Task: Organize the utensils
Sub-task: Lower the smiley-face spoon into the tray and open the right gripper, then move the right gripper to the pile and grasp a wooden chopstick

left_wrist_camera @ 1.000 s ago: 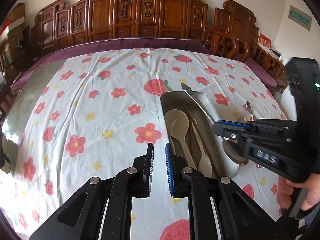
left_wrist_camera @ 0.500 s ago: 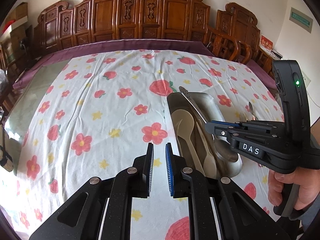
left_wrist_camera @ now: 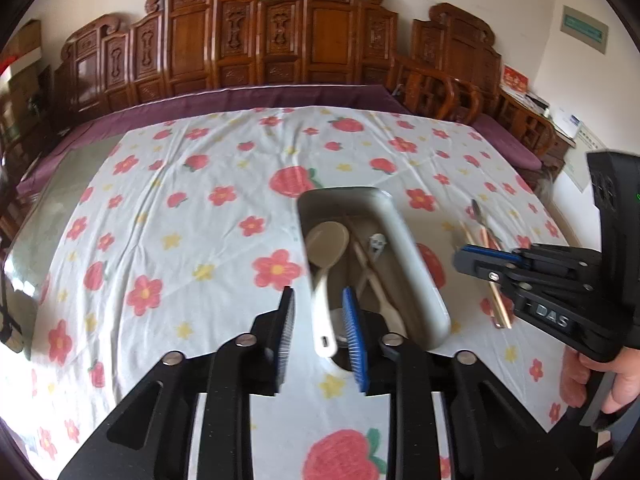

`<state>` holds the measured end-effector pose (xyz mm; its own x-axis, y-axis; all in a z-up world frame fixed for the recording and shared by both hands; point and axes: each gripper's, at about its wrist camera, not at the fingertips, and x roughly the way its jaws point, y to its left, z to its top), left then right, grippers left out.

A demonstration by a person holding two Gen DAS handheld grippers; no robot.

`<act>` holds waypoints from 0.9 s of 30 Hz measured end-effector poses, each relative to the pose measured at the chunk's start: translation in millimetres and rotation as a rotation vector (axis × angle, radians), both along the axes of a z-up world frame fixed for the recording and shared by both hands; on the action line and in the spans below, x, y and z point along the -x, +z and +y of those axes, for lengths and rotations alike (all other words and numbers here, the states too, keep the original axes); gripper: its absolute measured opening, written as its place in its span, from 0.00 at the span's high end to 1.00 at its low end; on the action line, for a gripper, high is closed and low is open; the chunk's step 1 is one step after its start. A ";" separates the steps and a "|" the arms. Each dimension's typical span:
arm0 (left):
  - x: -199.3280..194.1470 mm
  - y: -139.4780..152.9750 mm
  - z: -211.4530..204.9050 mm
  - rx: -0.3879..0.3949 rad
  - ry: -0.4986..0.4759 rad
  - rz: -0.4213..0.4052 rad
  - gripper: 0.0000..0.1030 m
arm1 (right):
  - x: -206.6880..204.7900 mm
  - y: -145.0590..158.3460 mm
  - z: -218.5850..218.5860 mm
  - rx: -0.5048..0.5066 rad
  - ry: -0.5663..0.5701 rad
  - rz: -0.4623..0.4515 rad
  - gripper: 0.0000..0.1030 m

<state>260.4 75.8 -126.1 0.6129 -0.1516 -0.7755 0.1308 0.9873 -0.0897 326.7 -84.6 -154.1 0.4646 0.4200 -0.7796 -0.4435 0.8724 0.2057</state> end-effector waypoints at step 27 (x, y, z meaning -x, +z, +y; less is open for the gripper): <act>11.5 -16.8 -97.0 -0.007 -0.144 0.010 0.12 | 35.5 -48.2 -138.0 0.074 -0.163 0.058 0.73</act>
